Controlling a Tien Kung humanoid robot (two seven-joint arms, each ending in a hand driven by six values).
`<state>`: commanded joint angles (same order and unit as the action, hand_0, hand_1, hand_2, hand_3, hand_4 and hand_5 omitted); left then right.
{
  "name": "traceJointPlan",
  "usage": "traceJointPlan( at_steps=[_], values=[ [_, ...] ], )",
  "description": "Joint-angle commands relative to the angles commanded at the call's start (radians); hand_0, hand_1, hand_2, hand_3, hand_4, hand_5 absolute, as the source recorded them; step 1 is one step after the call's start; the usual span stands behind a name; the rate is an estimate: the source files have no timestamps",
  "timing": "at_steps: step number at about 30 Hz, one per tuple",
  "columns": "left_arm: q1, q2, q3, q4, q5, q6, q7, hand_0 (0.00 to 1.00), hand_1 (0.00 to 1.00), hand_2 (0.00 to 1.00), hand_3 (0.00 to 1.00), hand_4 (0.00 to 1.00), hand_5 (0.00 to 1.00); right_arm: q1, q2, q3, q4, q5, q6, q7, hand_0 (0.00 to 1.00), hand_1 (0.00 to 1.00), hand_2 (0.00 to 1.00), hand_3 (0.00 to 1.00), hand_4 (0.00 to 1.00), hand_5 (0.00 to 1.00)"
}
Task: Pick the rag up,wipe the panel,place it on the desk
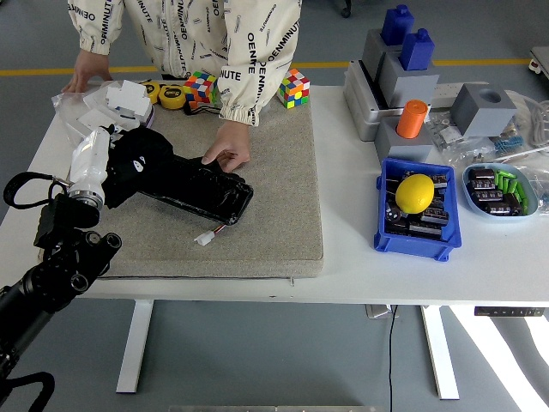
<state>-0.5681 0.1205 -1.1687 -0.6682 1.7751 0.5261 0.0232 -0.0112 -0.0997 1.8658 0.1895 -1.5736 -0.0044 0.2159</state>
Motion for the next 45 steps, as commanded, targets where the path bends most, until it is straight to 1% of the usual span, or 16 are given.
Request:
traceJointPlan(
  at_steps=[6, 11, 12, 17, 18, 23, 24, 29, 30, 33, 35, 36, 40, 41, 42, 45],
  values=[
    [0.001, 0.012, -0.107, 0.028, 0.041, 0.008, -0.007, 0.242, 0.352, 0.37, 0.561, 0.673, 0.002, 0.001, -0.002, -0.009, 0.002, 0.007, 0.001, 0.0, 0.521, 0.552, 0.489, 0.52, 0.858, 0.34],
    [0.037, 0.02, -0.198, 0.022, 0.046, 0.021, -0.023, 0.242, 0.352, 0.37, 0.561, 0.673, 0.002, 0.0, 0.0, -0.002, 0.001, 0.003, 0.0, 0.0, 0.521, 0.552, 0.489, 0.52, 0.858, 0.34],
    [0.045, 0.021, -0.211, 0.024, 0.043, 0.022, -0.025, 0.253, 0.366, 0.4, 0.564, 0.677, 0.002, -0.001, 0.001, 0.0, 0.001, 0.001, 0.0, 0.0, 0.52, 0.551, 0.49, 0.52, 0.859, 0.341],
    [0.079, 0.029, -0.211, 0.032, 0.017, 0.002, -0.025, 0.253, 0.366, 0.4, 0.564, 0.677, 0.002, -0.002, 0.002, 0.0, 0.001, 0.0, 0.0, 0.0, 0.52, 0.551, 0.49, 0.52, 0.859, 0.341],
    [0.083, 0.029, -0.21, 0.033, 0.013, -0.003, -0.024, 0.348, 0.459, 0.503, 0.558, 0.816, 0.002, -0.002, 0.002, -0.001, 0.001, 0.0, 0.001, 0.0, 0.519, 0.551, 0.489, 0.52, 0.86, 0.342],
    [0.102, 0.025, -0.193, 0.037, 0.021, -0.036, -0.005, 0.348, 0.459, 0.503, 0.558, 0.816, 0.002, 0.0, 0.002, -0.009, 0.002, 0.006, 0.001, 0.001, 0.519, 0.551, 0.489, 0.52, 0.86, 0.342],
    [0.103, 0.024, -0.192, 0.037, 0.025, -0.038, -0.002, 0.624, 0.751, 0.756, 0.767, 0.998, 0.225, 0.001, 0.002, -0.01, 0.002, 0.006, 0.001, 0.001, 0.52, 0.551, 0.49, 0.521, 0.86, 0.342],
    [0.107, 0.018, -0.19, 0.034, 0.047, -0.048, 0.021, 0.624, 0.751, 0.756, 0.767, 0.998, 0.225, 0.0, 0.002, -0.005, 0.002, 0.004, 0.001, 0.001, 0.52, 0.551, 0.49, 0.521, 0.86, 0.342],
    [0.107, 0.017, -0.193, 0.03, 0.05, -0.045, 0.02, 0.849, 0.97, 0.981, 0.998, 0.998, 0.433, -0.001, 0.002, -0.004, 0.002, 0.003, 0.001, 0.001, 0.52, 0.549, 0.489, 0.521, 0.86, 0.343],
    [0.11, 0.016, -0.202, 0.012, 0.048, -0.041, 0.017, 0.849, 0.97, 0.981, 0.998, 0.998, 0.433, -0.002, 0.002, -0.001, 0.001, 0.0, 0.001, 0.001, 0.52, 0.549, 0.489, 0.521, 0.86, 0.343],
    [0.114, 0.018, -0.204, -0.008, 0.039, -0.051, 0.024, 0.849, 0.97, 0.981, 0.998, 0.998, 0.433, -0.002, 0.002, -0.002, 0.001, 0.0, 0.002, 0.001, 0.52, 0.549, 0.489, 0.521, 0.86, 0.343],
    [0.116, 0.019, -0.203, -0.018, 0.032, -0.057, 0.027, 0.899, 0.998, 0.998, 0.998, 0.998, 0.497, -0.002, 0.002, -0.002, 0.001, 0.0, 0.002, 0.0, 0.52, 0.551, 0.489, 0.519, 0.86, 0.342],
    [0.143, 0.024, -0.214, -0.096, -0.035, -0.091, 0.033, 0.899, 0.998, 0.998, 0.998, 0.998, 0.497, -0.002, 0.002, -0.007, 0.002, 0.004, 0.002, 0.0, 0.52, 0.551, 0.489, 0.519, 0.86, 0.342],
    [0.154, 0.025, -0.22, -0.126, -0.064, -0.098, 0.022, 0.899, 0.998, 0.998, 0.998, 0.998, 0.497, -0.001, 0.002, -0.008, 0.003, 0.005, 0.002, 0.0, 0.52, 0.551, 0.489, 0.519, 0.86, 0.342],
    [0.161, 0.026, -0.224, -0.153, -0.094, -0.095, 0.006, 0.676, 0.815, 0.86, 0.864, 0.998, 0.496, -0.001, 0.002, -0.007, 0.002, 0.004, 0.002, 0.0, 0.521, 0.553, 0.489, 0.52, 0.859, 0.342],
    [0.175, 0.025, -0.239, -0.217, -0.212, -0.059, -0.088, 0.676, 0.815, 0.86, 0.864, 0.998, 0.496, -0.001, 0.003, -0.005, 0.002, 0.002, 0.002, 0.0, 0.521, 0.553, 0.489, 0.52, 0.859, 0.342]
  ],
)
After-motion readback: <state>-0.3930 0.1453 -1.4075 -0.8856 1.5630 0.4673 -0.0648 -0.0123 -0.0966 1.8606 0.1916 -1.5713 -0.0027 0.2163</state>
